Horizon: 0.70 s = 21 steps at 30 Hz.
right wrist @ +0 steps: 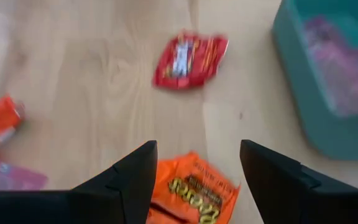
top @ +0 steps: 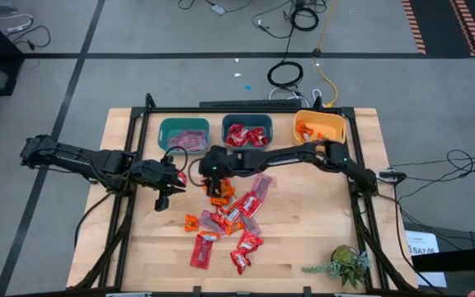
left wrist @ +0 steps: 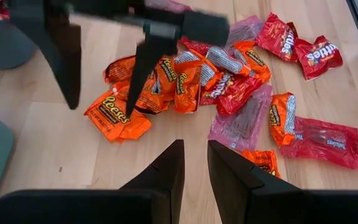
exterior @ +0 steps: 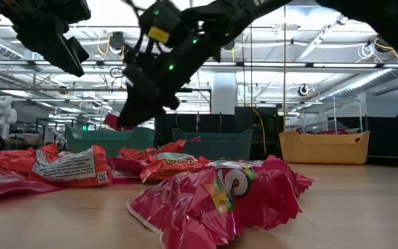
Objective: Sort candy
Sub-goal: Put the orange chocolate into the yellow bin
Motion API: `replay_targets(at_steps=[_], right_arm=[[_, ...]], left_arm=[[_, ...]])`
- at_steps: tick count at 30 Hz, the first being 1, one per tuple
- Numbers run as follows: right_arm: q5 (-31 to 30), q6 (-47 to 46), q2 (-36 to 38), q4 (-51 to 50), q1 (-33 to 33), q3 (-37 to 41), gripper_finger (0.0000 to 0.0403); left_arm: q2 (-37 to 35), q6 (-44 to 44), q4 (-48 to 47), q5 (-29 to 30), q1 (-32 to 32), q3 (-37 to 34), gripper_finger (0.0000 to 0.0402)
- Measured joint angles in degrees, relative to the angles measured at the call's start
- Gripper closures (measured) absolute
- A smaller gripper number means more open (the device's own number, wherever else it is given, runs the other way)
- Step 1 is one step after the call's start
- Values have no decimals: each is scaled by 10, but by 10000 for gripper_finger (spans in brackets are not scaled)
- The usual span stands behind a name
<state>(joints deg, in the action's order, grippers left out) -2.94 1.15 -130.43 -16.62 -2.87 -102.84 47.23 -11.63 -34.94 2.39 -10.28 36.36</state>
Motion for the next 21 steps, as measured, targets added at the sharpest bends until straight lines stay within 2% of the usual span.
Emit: replay_targets(at_steps=[5,17,21], right_arm=[[0,-2,-37,-64,-3,-39,181],[3,-25,-70,-106,-11,-43,182],[0,-24,-69,-108,-10,-43,209]], left_arm=[[0,0,0,0,0,0,322],[0,0,0,0,0,0,322],[0,0,0,0,0,0,322]])
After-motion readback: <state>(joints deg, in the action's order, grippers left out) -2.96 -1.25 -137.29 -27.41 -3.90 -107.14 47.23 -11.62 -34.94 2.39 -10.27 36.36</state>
